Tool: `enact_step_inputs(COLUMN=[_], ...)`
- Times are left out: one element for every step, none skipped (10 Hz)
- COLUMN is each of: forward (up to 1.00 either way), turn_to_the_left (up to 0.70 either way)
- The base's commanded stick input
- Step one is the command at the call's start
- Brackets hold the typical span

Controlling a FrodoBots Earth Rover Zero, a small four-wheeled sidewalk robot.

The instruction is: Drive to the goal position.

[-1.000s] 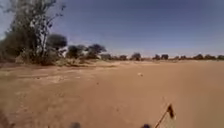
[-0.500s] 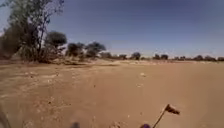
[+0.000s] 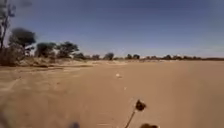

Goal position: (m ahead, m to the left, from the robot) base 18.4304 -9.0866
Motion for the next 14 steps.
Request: enact_step_inputs(forward=[0.7, 0.7, 0.7, 0.7, 0.7, 0.7, 0.7, 0.7, 0.7, 0.7, 0.7, 0.7, 0.7, 0.7], turn_to_the_left=[-0.35, -0.35, -0.31, 0.0, 0.0, 0.0, 0.0, 0.0, 0.0, 0.0, 0.0, 0.0, 0.0, 0.0])
